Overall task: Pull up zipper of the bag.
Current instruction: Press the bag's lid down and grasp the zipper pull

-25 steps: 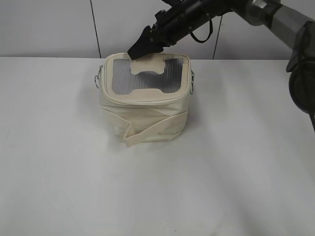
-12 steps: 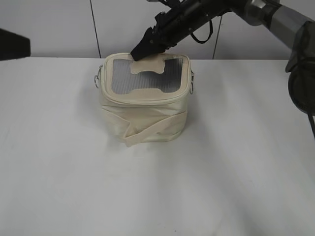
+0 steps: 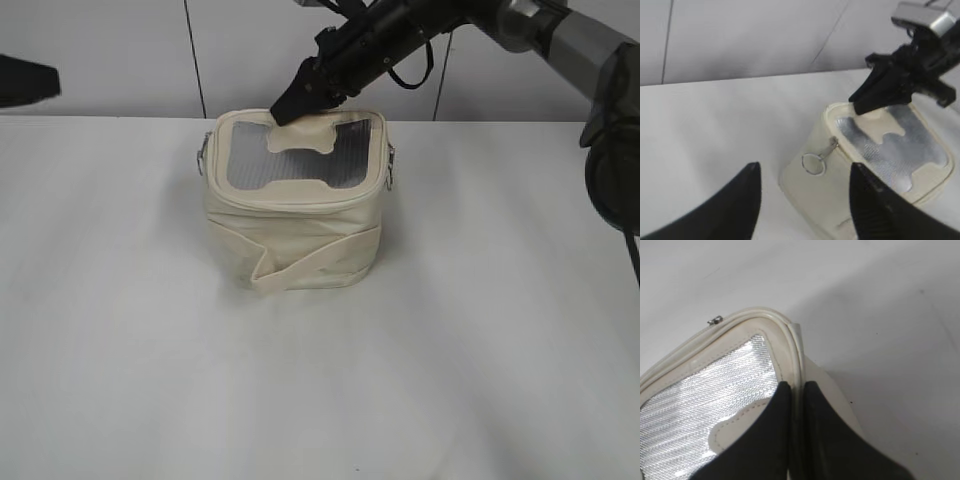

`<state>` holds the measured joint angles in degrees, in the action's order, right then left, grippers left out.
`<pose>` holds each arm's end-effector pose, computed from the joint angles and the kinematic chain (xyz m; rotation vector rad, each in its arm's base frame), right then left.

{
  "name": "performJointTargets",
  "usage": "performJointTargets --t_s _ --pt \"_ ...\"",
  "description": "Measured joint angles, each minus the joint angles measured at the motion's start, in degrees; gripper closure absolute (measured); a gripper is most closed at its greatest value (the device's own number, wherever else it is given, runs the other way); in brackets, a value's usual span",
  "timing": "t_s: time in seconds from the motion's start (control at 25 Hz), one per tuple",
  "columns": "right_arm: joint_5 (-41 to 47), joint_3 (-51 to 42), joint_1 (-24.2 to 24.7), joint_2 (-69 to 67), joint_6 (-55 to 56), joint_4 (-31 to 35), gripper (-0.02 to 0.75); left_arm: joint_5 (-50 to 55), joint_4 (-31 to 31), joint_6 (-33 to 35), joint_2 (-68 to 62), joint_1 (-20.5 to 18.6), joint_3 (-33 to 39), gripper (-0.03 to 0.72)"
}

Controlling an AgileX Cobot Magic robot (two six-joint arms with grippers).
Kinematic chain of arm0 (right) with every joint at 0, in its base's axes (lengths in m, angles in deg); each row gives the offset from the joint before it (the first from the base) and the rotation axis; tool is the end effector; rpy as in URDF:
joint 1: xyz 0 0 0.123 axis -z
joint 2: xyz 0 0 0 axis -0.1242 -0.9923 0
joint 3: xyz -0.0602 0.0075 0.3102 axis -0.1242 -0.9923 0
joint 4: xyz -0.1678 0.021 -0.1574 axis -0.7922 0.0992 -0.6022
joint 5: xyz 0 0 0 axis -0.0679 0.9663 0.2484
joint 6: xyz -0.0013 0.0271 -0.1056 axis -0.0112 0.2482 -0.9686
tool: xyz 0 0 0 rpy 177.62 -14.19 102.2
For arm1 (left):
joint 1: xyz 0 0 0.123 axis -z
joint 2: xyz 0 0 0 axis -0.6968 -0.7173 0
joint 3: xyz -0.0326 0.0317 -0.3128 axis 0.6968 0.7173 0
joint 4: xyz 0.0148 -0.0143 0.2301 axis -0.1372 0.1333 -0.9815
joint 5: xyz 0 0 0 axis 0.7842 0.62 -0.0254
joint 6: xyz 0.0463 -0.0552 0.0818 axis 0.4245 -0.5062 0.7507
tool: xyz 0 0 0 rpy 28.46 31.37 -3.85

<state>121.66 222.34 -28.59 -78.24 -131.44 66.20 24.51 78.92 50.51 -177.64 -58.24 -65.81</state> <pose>0.4930 0.2755 0.2064 -1.2583 2.0860 0.9445 0.3012 -0.0162 0.2943 0.3716 1.9913 -0.8264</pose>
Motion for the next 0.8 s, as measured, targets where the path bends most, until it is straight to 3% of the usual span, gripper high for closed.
performJointTargets --t_s 0.16,0.36,0.52,0.8 --pt "0.00 0.00 0.00 0.00 0.69 0.00 0.689 0.01 1.07 15.85 -9.48 3.57 -1.81 0.162" --pt "0.00 0.00 -0.05 0.00 1.11 0.00 0.689 -7.29 0.40 27.95 -18.00 11.59 -6.63 0.131" --pt "0.00 0.00 -0.05 0.00 1.23 0.00 0.689 -12.95 -1.18 31.96 -22.00 16.56 -11.25 0.130" --pt "0.00 0.00 -0.10 -0.06 1.29 0.54 0.691 -16.46 -4.97 32.83 -25.61 20.71 -16.46 0.154"
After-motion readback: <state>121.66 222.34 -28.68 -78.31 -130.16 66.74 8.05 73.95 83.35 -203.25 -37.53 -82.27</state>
